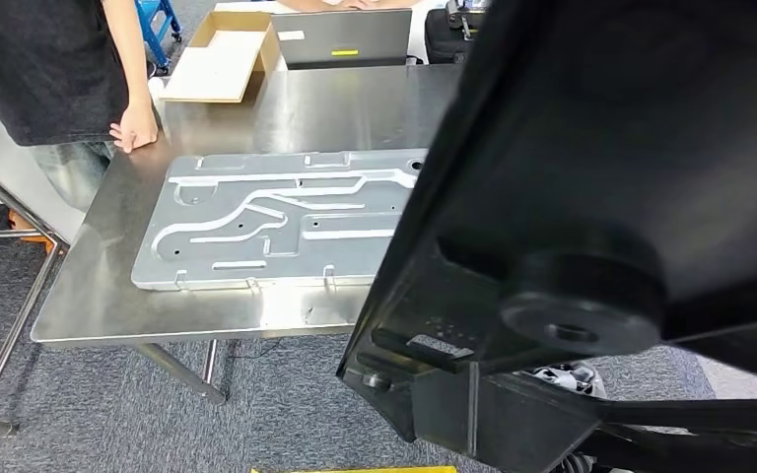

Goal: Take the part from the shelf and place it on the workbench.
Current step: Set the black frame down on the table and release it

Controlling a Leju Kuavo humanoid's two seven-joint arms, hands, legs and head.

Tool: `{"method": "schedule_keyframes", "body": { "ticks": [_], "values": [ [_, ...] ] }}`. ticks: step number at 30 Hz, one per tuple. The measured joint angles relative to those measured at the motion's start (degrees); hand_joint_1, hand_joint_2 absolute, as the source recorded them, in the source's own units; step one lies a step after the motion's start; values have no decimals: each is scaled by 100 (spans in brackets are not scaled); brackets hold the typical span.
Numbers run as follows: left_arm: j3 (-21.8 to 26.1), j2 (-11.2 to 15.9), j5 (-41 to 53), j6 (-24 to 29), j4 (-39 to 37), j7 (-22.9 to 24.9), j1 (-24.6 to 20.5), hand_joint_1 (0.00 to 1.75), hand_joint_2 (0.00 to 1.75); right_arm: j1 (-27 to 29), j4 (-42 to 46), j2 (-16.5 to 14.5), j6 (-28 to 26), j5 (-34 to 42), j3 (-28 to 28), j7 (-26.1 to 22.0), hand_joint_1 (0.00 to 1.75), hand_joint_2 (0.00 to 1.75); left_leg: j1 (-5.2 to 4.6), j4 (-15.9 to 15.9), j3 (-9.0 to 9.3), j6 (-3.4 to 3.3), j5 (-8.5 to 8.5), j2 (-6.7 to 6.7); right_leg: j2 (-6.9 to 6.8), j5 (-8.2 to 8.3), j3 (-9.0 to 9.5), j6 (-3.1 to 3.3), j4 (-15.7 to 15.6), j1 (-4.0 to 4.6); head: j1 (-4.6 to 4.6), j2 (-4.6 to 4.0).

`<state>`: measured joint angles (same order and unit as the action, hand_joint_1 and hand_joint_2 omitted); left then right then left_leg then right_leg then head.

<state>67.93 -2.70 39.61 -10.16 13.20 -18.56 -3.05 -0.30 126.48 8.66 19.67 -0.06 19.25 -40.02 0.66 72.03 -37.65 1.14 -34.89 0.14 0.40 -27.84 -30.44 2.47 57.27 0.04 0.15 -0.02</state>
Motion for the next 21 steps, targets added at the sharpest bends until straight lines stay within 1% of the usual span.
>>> {"method": "schedule_keyframes", "body": {
  "ticks": [1, 2, 3, 4, 5, 6, 7, 8, 9, 10, 11, 12, 13, 14, 15, 16, 17, 18, 19, 20, 21],
  "values": [
    [11, 2, -3, 3, 0, -1, 5, 0, 175, 18, 23, -7, -33, -26, -21, 0, 175, 175, -5, -225, 21, -27, 207, -1, 6, -46, 69, -9, -2, 1, 0, 0],
    [24, 5, -9, 4, 0, -3, 8, 0, 175, 34, 45, -13, -67, -48, -40, 0, 175, 175, -17, -580, 105, -83, 498, -1, 7, -94, 135, -19, -8, 0, 1, -1],
    [39, 13, -20, 5, 0, -6, 11, 0, 175, 50, 62, -17, -98, -69, -60, 0, 175, 175, -40, -936, 194, -137, 736, -7, 9, -139, 195, -37, -10, 4, 1, -1],
    [56, 20, -31, 7, 0, -9, 12, 0, 175, 70, 74, -20, -131, -95, -79, -1, 175, 175, -63, -1198, 262, -183, 842, -19, 18, -180, 232, -64, -12, 5, 2, -1],
    [75, 27, -43, 13, 0, -12, 17, 0, 175, 97, 84, -21, -172, -121, -102, -1, 175, 175, -85, -1356, 304, -223, 891, -31, 26, -210, 258, -99, -18, 4, 2, 0],
    [98, 32, -54, 23, 0, -14, 25, 0, 175, 129, 90, -22, -218, -157, -128, 0, 175, 175, -99, -1421, 325, -256, 876, -43, 35, -203, 273, -139, 12, 7, 2, 1],
    [119, 32, -59, 33, 0, -16, 31, 0, 175, 159, 94, -22, -277, -195, -161, 10, 175, 175, -90, -1454, 373, -290, 876, -52, 42, -192, 288, -179, 43, 10, 2, 1],
    [135, 30, -62, 41, 0, -16, 38, 0, 175, 176, 94, -20, -348, -228, -200, 45, 175, 175, -75, -1505, 439, -326, 940, -47, 38, -198, 308, -213, 96, 12, 3, 1],
    [146, 28, -56, 44, 0, -14, 39, 0, 175, 166, 86, -11, -431, -256, -250, 112, 175, 175, -54, -1542, 503, -353, 971, -42, 31, -239, 291, -243, 203, 14, 4, 0],
    [150, 26, -36, 39, 0, -10, 31, 0, 175, 114, 64, 8, -525, -270, -318, 224, 175, 175, -34, -1564, 558, -367, 979, -35, 23, -360, 220, -278, 366, 9, 3, -1],
    [151, 23, -4, 26, 0, -5, 20, 0, 175, 17, 10, 45, -625, -275, -420, 386, 175, 175, -25, -1574, 585, -371, 977, -24, 14, -530, 66, -315, 632, -12, 3, 0],
    [151, 23, 31, 8, 0, -1, 9, 0, 175, -120, -82, 98, -723, -296, -558, 577, 175, 175, -21, -1572, 592, -374, 969, -20, 9, -709, -148, -353, 959, -32, 3, -1],
    [151, 24, 70, -15, 0, 2, 0, 0, 175, -282, -217, 167, -824, -376, -736, 790, 175, 175, -20, -1569, 594, -372, 956, -17, 4, -843, -370, -388, 1266, -57, 2, -1],
    [150, 25, 103, -40, 0, 3, -4, 0, 175, -459, -385, 247, -922, -526, -935, 1002, 175, 175, -18, -1565, 601, -366, 938, -16, -3, -876, -540, -413, 1452, -80, 2, -1],
    [149, 25, 139, -68, 0, 2, -8, 0, 175, -646, -587, 342, -1022, -769, -1142, 1186, 175, 175, -14, -1559, 616, -360, 918, -18, -9, -775, -618, -430, 1443, -99, 2, 0],
    [146, 26, 184, -96, 0, 2, -13, 0, 175, -850, -821, 457, -1125, -1082, -1345, 1334, 175, 175, -10, -1553, 639, -352, 895, -23, -15, -544, -593, -440, 1221, -115, 3, 0],
    [141, 27, 230, -124, 0, 2, -19, 0, 175, -1063, -1068, 579, -1223, -1412, -1524, 1438, 175, 175, -7, -1547, 662, -340, 870, -32, -20, -243, -498, -441, 855, -127, 3, 1],
    [134, 28, 283, -151, 0, 4, -30, 0, 175, -1284, -1346, 710, -1334, -1773, -1690, 1504, 175, 175, -7, -1542, 682, -326, 851, -39, -26, -26, -399, -432, 511, -129, 3, 1],
    [126, 31, 328, -173, 0, 9, -43, 0, 175, -1511, -1620, 831, -1448, -2134, -1827, 1551, 175, 175, -8, -1537, 683, -304, 839, -48, -31, 107, -328, -410, 235, -116, 4, 1],
    [120, 36, 368, -189, 0, 16, -53, 0, 175, -1723, -1890, 943, -1565, -2507, -1941, 1602, 175, 175, -10, -1535, 675, -274, 834, -54, -34, 175, -304, -375, 91, -98, 3, 1],
    [116, 42, 397, -199, 0, 24, -61, 0, 175, -1913, -2144, 1045, -1674, -2849, -2033, 1650, 175, 175, -14, -1521, 663, -238, 843, -58, -37, 163, -316, -337, 61, -78, 2, 1]
  ]
}}
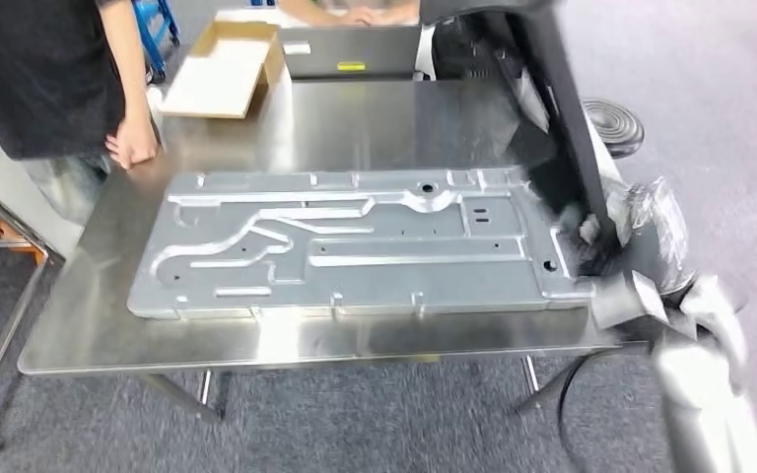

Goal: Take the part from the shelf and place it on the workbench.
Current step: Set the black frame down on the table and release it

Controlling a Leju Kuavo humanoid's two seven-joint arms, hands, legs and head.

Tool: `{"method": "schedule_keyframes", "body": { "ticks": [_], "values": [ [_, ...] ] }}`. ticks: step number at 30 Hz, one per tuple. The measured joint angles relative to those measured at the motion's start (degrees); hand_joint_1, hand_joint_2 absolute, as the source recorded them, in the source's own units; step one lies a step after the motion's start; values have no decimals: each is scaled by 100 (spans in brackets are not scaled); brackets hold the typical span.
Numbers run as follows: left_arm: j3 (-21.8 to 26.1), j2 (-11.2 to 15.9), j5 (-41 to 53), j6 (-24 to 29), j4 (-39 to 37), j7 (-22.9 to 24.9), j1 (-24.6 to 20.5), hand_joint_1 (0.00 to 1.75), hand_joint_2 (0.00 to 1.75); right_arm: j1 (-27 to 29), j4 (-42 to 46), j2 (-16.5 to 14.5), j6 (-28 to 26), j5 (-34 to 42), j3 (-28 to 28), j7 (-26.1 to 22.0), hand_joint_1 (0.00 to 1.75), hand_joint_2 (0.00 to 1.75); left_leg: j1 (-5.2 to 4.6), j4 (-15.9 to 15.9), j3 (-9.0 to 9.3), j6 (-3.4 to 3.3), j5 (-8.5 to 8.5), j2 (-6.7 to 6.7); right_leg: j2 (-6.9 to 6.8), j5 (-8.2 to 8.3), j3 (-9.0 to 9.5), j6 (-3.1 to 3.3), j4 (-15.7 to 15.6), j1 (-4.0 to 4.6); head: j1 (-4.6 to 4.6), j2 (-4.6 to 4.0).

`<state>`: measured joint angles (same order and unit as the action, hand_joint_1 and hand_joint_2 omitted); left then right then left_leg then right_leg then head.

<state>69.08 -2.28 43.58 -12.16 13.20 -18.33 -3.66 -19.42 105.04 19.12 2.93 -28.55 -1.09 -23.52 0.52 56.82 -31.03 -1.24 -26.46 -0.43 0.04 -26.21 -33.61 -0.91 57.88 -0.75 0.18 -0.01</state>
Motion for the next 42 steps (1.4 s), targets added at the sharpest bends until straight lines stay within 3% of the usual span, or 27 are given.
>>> {"method": "schedule_keyframes", "body": {
  "ticks": [2, 4, 7, 8, 9, 10, 12, 14, 16, 19, 22, 23, 24, 25, 27, 29, 31, 34, 36, 38, 39, 40, 42],
  "values": [
    [-3, 16, 28, -9, 0, 10, -6, 0, 175, -267, -390, 164, -118, -440, -115, 85, 175, 175, -2, 40, -22, 67, -7, -1, 2, 64, 16, 75, -41, -2, -2, 0],
    [-5, 30, 35, -12, 0, 12, -18, 0, 175, -420, -619, 252, -152, -566, -153, 106, 175, 175, 3, 300, -142, 108, -155, 5, -2, 67, 74, 139, -81, -20, -2, -1],
    [-6, 42, 41, -18, 0, 12, -34, 0, 175, -541, -824, 294, -185, -620, -161, 114, 175, 175, 10, 1375, -727, 148, -638, 11, -7, 34, 106, 214, -92, 8, -7, -1],
    [-6, 43, 42, -19, 0, 12, -31, 0, 175, -550, -876, 299, -188, -630, -162, 119, 175, 175, 10, 1649, -904, 145, -710, 12, -5, 20, 116, 229, -90, 24, -7, 0],
    [-6, 43, 43, -19, 0, 12, -28, 0, 175, -553, -919, 305, -189, -638, -162, 123, 175, 175, 8, 1717, -987, 131, -666, 12, -2, 4, 133, 239, -89, 40, -8, -1],
    [-6, 45, 43, -19, 0, 12, -26, 0, 175, -557, -954, 311, -189, -643, -163, 128, 175, 175, 2, 1546, -953, 104, -497, 11, 2, -14, 158, 245, -88, 57, -8, 0],
    [-6, 62, 44, -19, 0, 12, -29, 0, 175, -581, -1010, 323, -191, -647, -165, 134, 175, 175, -29, 773, -666, -7, 5, 12, 9, -61, 222, 246, -88, 83, -6, -1],
    [-8, 89, 50, -21, -1, 12, -37, 0, 175, -623, -1065, 329, -195, -647, -169, 138, 175, 175, -70, 183, -444, -96, 222, 16, 18, -94, 234, 222, -81, 94, -5, -1],
    [-14, 105, 60, -22, -2, 12, -34, 0, 175, -641, -1117, 332, -197, -655, -172, 148, 175, 175, -95, 43, -396, -113, 210, 16, 24, -114, 215, 166, -76, 87, -6, -1],
    [-31, 107, 74, -23, -2, 11, -34, 0, 175, -682, -1169, 382, -197, -841, -173, 261, 175, 175, -39, -79, -319, -136, 290, 19, 16, -265, 154, 70, 89, 72, -7, 0],
    [-44, 106, 95, -43, -2, 3, -60, 0, 175, -869, -1321, 503, -189, -1357, -96, 500, 175, 175, -20, -118, -283, -165, 287, 22, 14, -717, -356, -24, 1050, 14, -5, 1],
    [-46, 105, 104, -50, -2, -2, -62, 0, 175, -942, -1411, 542, -174, -1578, -32, 587, 175, 175, -15, -114, -276, -165, 275, 23, 13, -795, -542, -58, 1353, -16, -4, 0],
    [-48, 104, 117, -58, -2, -9, -63, 0, 175, -1020, -1522, 583, -150, -1829, 61, 671, 175, 175, -6, -104, -268, -155, 260, 23, 11, -760, -647, -91, 1479, -49, -4, 0],
    [-49, 102, 129, -64, -2, -15, -63, 0, 175, -1117, -1649, 625, -122, -2103, 178, 745, 175, 175, 8, -86, -258, -134, 238, 22, 7, -609, -646, -125, 1387, -84, -4, -1],
    [-55, 98, 162, -78, -2, -28, -69, 0, 175, -1380, -1949, 702, -92, -2647, 489, 848, 175, 175, 39, -20, -244, -68, 176, 19, -2, -156, -391, -188, 722, -149, -4, 0],
    [-66, 105, 198, -89, -2, -40, -84, 0, 175, -1681, -2277, 752, -95, -3028, 903, 906, 175, 175, 39, 59, -263, 13, 119, 17, 5, 64, -160, -188, 179, -144, -5, 0],
    [-81, 111, 247, -108, -3, -57, -93, 0, 175, -1943, -2586, 776, -62, -3299, 1356, 929, 175, 175, 26, 82, -285, 79, 107, 15, 20, 53, -129, -115, 90, -101, -8, -1],
    [-125, 109, 370, -184, -4, -116, -106, 0, 175, -2408, -3154, 651, 66, -3596, 2149, 835, 175, 175, 47, 197, -339, 159, 8, 13, 18, 83, -123, 37, 56, -113, -10, -1],
    [-154, 111, 455, -263, -4, -156, -132, 0, 175, -2782, -3671, 378, 92, -3657, 2741, 790, 175, 175, 59, 757, -605, 199, -287, 16, 22, 100, -113, 120, 32, -106, -12, 0],
    [-191, 110, 539, -361, -4, -196, -157, 0, 175, -3090, -4215, 53, 135, -3613, 3290, 677, 175, 175, 60, 1525, -1006, 215, -567, 17, 38, 99, -112, 160, 34, -70, -13, -1],
    [-219, 109, 577, -398, -5, -212, -165, 0, 175, -3207, -4482, -95, 165, -3578, 3552, 599, 175, 175, 59, 1721, -1128, 209, -582, 17, 42, 96, -109, 171, 37, -49, -13, 0],
    [-247, 108, 604, -424, -5, -223, -172, 0, 175, -3298, -4713, -230, 186, -3543, 3778, 531, 175, 175, 57, 1689, -1142, 190, -487, 18, 44, 91, -103, 179, 40, -26, -13, -1],
    [-281, 107, 628, -456, -7, -235, -185, 0, 175, -3426, -5062, -438, 190, -3464, 4120, 423, 175, 175, 35, 1008, -848, 110, -78, 18, 35, 76, -77, 186, 43, 14, -13, -1]
  ]
}}
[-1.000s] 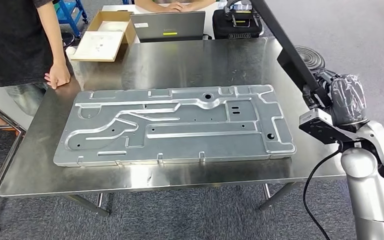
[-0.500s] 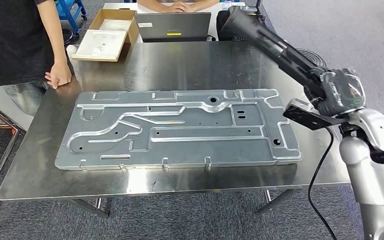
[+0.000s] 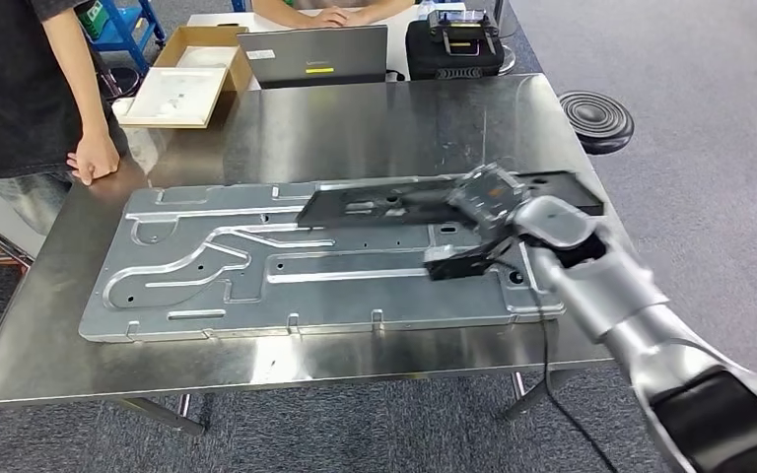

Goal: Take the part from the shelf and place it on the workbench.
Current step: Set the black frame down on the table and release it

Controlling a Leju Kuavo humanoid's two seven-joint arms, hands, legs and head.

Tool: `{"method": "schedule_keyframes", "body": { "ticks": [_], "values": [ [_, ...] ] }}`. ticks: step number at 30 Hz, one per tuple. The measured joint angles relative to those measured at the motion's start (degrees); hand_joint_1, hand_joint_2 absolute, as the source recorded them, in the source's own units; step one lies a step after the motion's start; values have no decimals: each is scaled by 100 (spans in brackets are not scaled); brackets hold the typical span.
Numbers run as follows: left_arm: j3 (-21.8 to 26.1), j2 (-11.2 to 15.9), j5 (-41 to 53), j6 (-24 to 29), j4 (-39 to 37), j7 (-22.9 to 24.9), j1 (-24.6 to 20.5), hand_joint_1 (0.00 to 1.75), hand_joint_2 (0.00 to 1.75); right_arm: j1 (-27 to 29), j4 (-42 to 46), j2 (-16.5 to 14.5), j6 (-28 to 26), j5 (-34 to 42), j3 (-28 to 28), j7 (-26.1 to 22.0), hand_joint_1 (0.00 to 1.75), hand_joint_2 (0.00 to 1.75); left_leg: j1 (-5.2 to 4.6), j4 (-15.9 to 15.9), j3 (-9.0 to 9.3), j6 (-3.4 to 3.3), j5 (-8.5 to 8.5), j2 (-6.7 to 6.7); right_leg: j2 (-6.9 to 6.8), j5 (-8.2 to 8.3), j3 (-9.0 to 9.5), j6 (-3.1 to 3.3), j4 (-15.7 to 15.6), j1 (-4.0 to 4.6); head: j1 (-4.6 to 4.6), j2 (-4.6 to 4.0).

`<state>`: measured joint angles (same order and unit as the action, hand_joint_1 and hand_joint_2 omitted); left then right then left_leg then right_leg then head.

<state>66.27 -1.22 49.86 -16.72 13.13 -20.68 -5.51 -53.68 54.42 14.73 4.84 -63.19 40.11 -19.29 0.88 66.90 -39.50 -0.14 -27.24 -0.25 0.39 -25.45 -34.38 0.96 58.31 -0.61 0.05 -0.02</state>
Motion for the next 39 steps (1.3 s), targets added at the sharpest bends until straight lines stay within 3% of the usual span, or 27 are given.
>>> {"method": "schedule_keyframes", "body": {
  "ticks": [2, 3, 7, 9, 11, 12, 13, 14, 16, 18, 20, 22, 24, 26, 27, 28, 29, 31, 33, 37, 39],
  "values": [
    [-9, 5, 9, -28, -1, -20, -7, 0, 175, -145, -262, -139, 2, 105, 220, -107, 175, 175, -43, -693, 338, -79, 265, 6, -26, -20, 9, -18, 4, 38, 2, 0],
    [-16, 7, 22, -43, -1, -36, -3, 0, 175, -225, -390, -197, 13, 159, 327, -160, 175, 175, -60, -855, 415, -98, 302, 9, -40, -26, 9, -36, 6, 46, 3, 0],
    [-53, 7, 62, -75, -4, -97, 28, 0, 175, -434, -816, -367, -17, 358, 762, -271, 175, 175, -43, -942, 455, -147, 327, 20, -56, -95, -4, -136, 68, 41, 2, 0],
    [-70, 4, 71, -83, -4, -110, 22, 0, 175, -507, -995, -453, -131, 446, 942, -276, 175, 175, -24, -976, 477, -199, 342, 42, -50, -375, -206, -183, 523, 29, 3, -1],
    [-92, 4, 78, -85, -4, -115, 14, 0, 175, -524, -1150, -547, -280, 523, 1096, -266, 175, 175, -29, -975, 477, -222, 335, 58, -47, -719, -573, -214, 1282, 20, 4, 0],
    [-102, 4, 86, -85, -4, -116, 15, 0, 175, -514, -1210, -596, -349, 560, 1153, -256, 175, 175, -30, -973, 477, -225, 333, 61, -48, -789, -712, -225, 1551, 14, 4, 0],
    [-109, 4, 96, -85, -4, -116, 16, 0, 175, -503, -1258, -647, -418, 599, 1197, -246, 175, 175, -30, -969, 478, -224, 330, 60, -48, -743, -756, -227, 1611, 6, 4, 0],
    [-116, 4, 107, -85, -4, -116, 18, 0, 175, -498, -1298, -696, -488, 642, 1228, -236, 175, 175, -30, -961, 481, -217, 325, 56, -48, -589, -687, -221, 1439, 0, 4, 1],
    [-131, 3, 124, -85, -4, -115, 15, 0, 175, -498, -1345, -803, -611, 736, 1257, -211, 175, 175, -35, -936, 486, -181, 301, 59, -48, -194, -324, -185, 669, 0, 4, 1],
    [-141, 2, 151, -85, -4, -114, 1, 0, 175, -478, -1378, -945, -695, 863, 1264, -178, 87, 87, -51, -910, 480, -123, 273, 83, -34, -6, -74, -134, 120, 21, 3, 0],
    [-148, 2, 184, -85, -4, -119, -24, 0, 175, -411, -1404, -1102, -731, 1013, 1267, -154, 0, 0, -55, -911, 482, -59, 265, 119, -7, 1, -55, -81, 38, 48, 3, -1],
    [-161, -2, 222, -70, -4, -127, -52, 0, 175, -336, -1420, -1249, -724, 1147, 1268, -139, 0, 0, -41, -880, 473, 8, 217, 125, 3, 24, -37, -9, 1, 33, 3, -1],
    [-180, -10, 267, -34, -7, -119, -67, 0, 87, -297, -1438, -1375, -691, 1277, 1268, -135, 0, 0, -29, -517, 316, 68, -24, 97, -10, 49, -15, 56, -44, 8, 2, 0],
    [-192, -14, 291, 10, -8, -110, -55, 0, 0, -245, -1460, -1446, -673, 1423, 1266, -150, 0, 0, -20, 231, -19, 113, -391, 79, -25, 45, -13, 88, -45, 13, 1, 0],
    [-196, -14, 294, 34, -8, -116, -43, 0, 0, -203, -1470, -1460, -675, 1498, 1262, -163, 0, 0, -18, 552, -170, 125, -504, 79, -29, 40, -14, 93, -41, 19, 2, 0],
    [-198, -14, 297, 52, -8, -125, -30, 0, 0, -158, -1476, -1465, -678, 1561, 1253, -174, 0, 0, -18, 679, -230, 128, -508, 79, -32, 34, -15, 97, -33, 23, 2, -1],
    [-203, -14, 299, 67, -8, -133, -19, 0, 0, -120, -1480, -1465, -680, 1613, 1240, -183, 0, 0, -17, 567, -176, 122, -396, 79, -30, 28, -14, 94, -22, 25, 2, 0],
    [-214, -13, 302, 79, -8, -134, -12, 0, 0, -84, -1477, -1468, -691, 1697, 1194, -200, 0, 0, -18, -174, 188, 85, -17, 78, -21, 7, -10, 76, 7, 26, 2, 0],
    [-223, -13, 296, 87, -8, -114, -17, 0, 0, -55, -1431, -1472, -757, 1878, 1092, -229, 0, 0, -39, -782, 499, 33, 181, 75, -10, -8, -16, 36, 27, 43, 2, -1],
    [-228, -19, 289, 103, -9, -95, -11, 0, 0, 204, -933, -1471, -856, 2498, 602, -272, 0, 0, -46, -936, 572, -80, 215, 65, -9, -28, -15, -84, 30, 55, 4, -1],
    [-233, -29, 295, 105, -10, -96, -26, 0, 0, 335, -532, -1462, -705, 2826, 294, -322, 0, 0, -20, -981, 586, -149, 246, 71, -10, -230, -141, -145, 316, 48, 4, 0]
  ]
}}
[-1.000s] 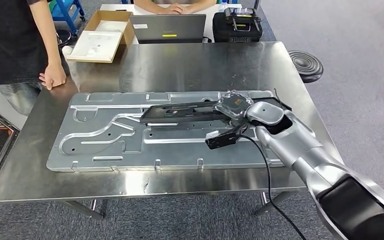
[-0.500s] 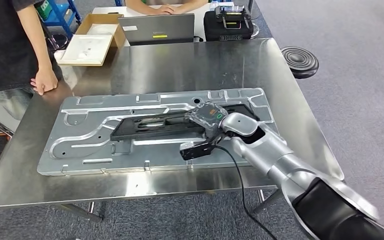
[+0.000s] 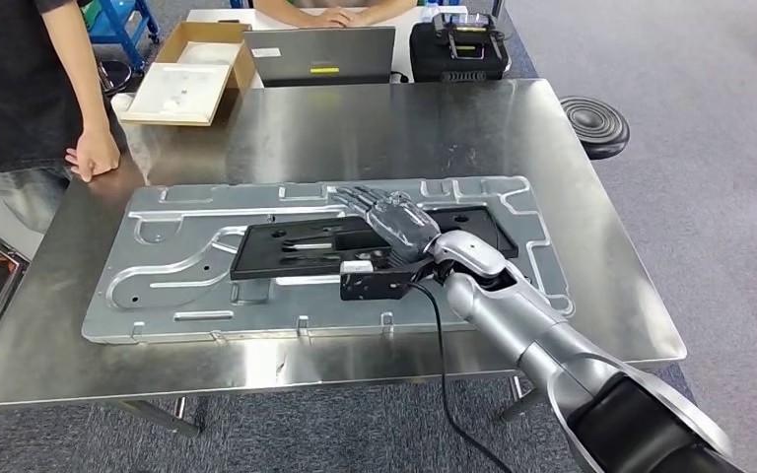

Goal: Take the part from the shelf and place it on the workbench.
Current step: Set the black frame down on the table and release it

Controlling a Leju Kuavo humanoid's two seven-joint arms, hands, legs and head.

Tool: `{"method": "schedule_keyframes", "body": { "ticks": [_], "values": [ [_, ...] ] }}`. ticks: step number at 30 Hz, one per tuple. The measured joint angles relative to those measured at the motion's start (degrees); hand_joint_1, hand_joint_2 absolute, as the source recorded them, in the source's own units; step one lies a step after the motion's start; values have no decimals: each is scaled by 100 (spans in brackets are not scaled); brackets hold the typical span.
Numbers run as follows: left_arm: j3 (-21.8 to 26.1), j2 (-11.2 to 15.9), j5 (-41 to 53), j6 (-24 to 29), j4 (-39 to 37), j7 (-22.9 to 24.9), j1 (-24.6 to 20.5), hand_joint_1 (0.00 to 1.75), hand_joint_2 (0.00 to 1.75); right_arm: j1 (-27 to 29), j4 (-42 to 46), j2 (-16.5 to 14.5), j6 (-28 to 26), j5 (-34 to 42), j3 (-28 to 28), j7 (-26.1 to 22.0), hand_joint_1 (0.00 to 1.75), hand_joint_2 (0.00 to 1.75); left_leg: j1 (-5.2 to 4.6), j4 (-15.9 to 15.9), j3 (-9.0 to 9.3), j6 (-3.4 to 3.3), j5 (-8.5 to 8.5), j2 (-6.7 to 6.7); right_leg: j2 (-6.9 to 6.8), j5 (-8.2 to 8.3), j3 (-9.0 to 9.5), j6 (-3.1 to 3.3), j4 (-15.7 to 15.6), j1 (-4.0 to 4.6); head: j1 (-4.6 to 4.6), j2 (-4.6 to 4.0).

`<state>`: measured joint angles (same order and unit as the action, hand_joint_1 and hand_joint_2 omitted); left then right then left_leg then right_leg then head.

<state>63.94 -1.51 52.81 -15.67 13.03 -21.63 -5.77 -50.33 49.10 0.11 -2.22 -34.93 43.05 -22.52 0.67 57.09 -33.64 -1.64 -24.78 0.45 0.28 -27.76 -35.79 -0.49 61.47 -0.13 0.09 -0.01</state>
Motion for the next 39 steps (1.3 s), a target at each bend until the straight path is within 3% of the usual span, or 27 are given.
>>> {"method": "schedule_keyframes", "body": {
  "ticks": [3, 4, 5, 6, 8, 9, 11, 14, 16, 18, 19, 20, 21, 24, 26, 29, 31, 33, 34, 35, 36, 37, 39],
  "values": [
    [-5, -15, 8, -3, -1, -9, -20, 0, 0, 267, 700, 35, 195, 383, -526, -56, 0, 0, -4, -5, 0, -51, -3, 1, -3, -495, -499, -42, 1040, -19, -1, 0],
    [-5, -20, 10, -7, -1, -13, -21, 0, 0, 363, 970, 48, 234, 463, -717, -62, 0, 0, -5, -2, 3, -54, -6, -2, -3, -534, -612, -47, 1256, -22, -1, -1],
    [-5, -25, 13, -12, -1, -17, -22, 0, 0, 448, 1225, 58, 251, 514, -880, -78, 0, 0, -5, 3, 8, -55, -12, -9, -5, -462, -626, -45, 1263, -25, -1, -1],
    [-6, -32, 15, -19, -1, -24, -22, 0, 0, 520, 1484, 71, 244, 566, -1039, -113, 0, 0, -7, 9, 17, -51, -19, -16, -7, -298, -535, -33, 1060, -26, -1, -1],
    [-8, -52, 20, -40, -2, -46, -21, 0, 0, 645, 2044, 101, 202, 737, -1390, -215, 0, 0, -17, 22, 37, -31, -42, -32, -15, 86, -155, 26, 280, -8, -1, 0],
    [-9, -63, 21, -54, -4, -65, -19, 0, 0, 704, 2343, 119, 194, 858, -1580, -256, 0, 0, -29, 31, 41, -15, -54, -38, -21, 200, 0, 53, -43, 4, -1, 1],
    [-10, -78, 16, -78, -9, -108, -10, 0, 0, 825, 2949, 191, 214, 1115, -1955, -296, 0, 0, -46, 40, 36, 25, -67, -44, -31, 247, 118, 89, -315, 33, -1, 0],
    [-8, -81, -36, -123, -14, -195, 40, 0, 0, 1020, 3889, 472, 284, 1433, -2660, -329, 0, 0, -45, 85, 23, 90, -132, -48, -53, 268, 156, 141, -385, -5, -1, 0],
    [-2, -84, -83, -146, -17, -251, 104, 0, 0, 1237, 4435, 778, 396, 1524, -3230, -443, 0, 0, -34, 510, -145, 127, -421, -48, -91, 287, 198, 185, -435, -47, -2, -1],
    [10, -84, -112, -160, -19, -292, 178, 0, 0, 1554, 4845, 1074, 569, 1547, -3813, -670, 0, 0, -9, 1303, -488, 168, -819, -47, -113, 285, 199, 199, -439, -50, -3, -1],
    [18, -83, -118, -162, -19, -303, 210, 0, 0, 1706, 4990, 1168, 656, 1551, -4058, -768, 0, 0, 6, 1608, -626, 189, -922, -46, -113, 282, 193, 197, -435, -53, -3, 0],
    [27, -83, -119, -163, -20, -308, 233, 0, 0, 1828, 5110, 1240, 715, 1536, -4265, -831, 0, 0, 21, 1714, -672, 207, -911, -46, -103, 279, 187, 192, -429, -59, -3, 0],
    [38, -82, -119, -164, -20, -309, 243, 0, 0, 1921, 5211, 1291, 730, 1489, -4424, -854, 0, 0, 36, 1576, -599, 218, -784, -45, -86, 272, 187, 180, -418, -68, -4, -1],
    [92, -82, -158, -152, -22, -305, 221, 0, 0, 2271, 5501, 1490, 554, 1271, -4798, -884, 0, 0, 55, 429, -6, 198, -269, -56, -47, 235, 211, 93, -370, -76, -4, -1],
    [149, -85, -228, -124, -24, -301, 220, 0, 0, 2837, 5721, 1699, 388, 1312, -5226, -1112, 0, 0, 39, 95, 172, 149, -196, -97, -77, 232, 236, 7, -371, -55, -2, 0],
    [275, -87, -320, -55, -25, -301, 303, 0, 0, 4086, 6027, 1841, 324, 1608, -6320, -1597, 0, 0, 42, 47, 165, 25, -137, -158, -121, 186, 260, -101, -369, -65, -2, -1],
    [355, -88, -352, -26, -25, -307, 339, 0, 0, 4775, 6185, 1827, 312, 1823, -6969, -1706, 0, 0, 45, 1, 132, -65, -83, -145, -87, -132, 131, -144, -39, -88, -2, -1],
    [417, -87, -371, -13, -25, -313, 339, 0, 0, 5288, 6299, 1782, 300, 1982, -7446, -1733, 0, 0, 15, 2, 65, -117, -48, -112, -54, -613, -143, -167, 692, -98, -2, -1],
    [442, -86, -377, -9, -25, -315, 338, 0, 0, 5499, 6341, 1753, 296, 2015, -7624, -1741, 0, 0, -2, 6, 29, -131, -29, -95, -47, -768, -244, -173, 1011, -101, -1, -1],
    [467, -86, -379, -5, -25, -316, 337, 0, 0, 5678, 6374, 1718, 290, 2019, -7768, -1746, 0, 0, -20, 11, -7, -138, -8, -78, -44, -820, -260, -173, 1167, -105, -2, -1],
    [492, -86, -377, -1, -25, -317, 334, 0, 0, 5820, 6403, 1683, 281, 2009, -7877, -1750, 0, 0, -35, 17, -42, -138, 15, -65, -44, -763, -160, -164, 1096, -107, -2, -1],
    [516, -86, -373, 4, -25, -320, 331, 0, 0, 5933, 6428, 1645, 270, 1996, -7967, -1752, 0, 0, -48, 25, -76, -132, 39, -56, -44, -633, 52, -145, 816, -106, -2, -1],
    [554, -90, -366, 13, -25, -325, 317, 0, 0, 6104, 6468, 1568, 258, 1968, -8128, -1752, 0, 0, -67, 47, -133, -102, 95, -47, -45, -400, 617, -94, -1, -85, -3, 0]
  ]
}}
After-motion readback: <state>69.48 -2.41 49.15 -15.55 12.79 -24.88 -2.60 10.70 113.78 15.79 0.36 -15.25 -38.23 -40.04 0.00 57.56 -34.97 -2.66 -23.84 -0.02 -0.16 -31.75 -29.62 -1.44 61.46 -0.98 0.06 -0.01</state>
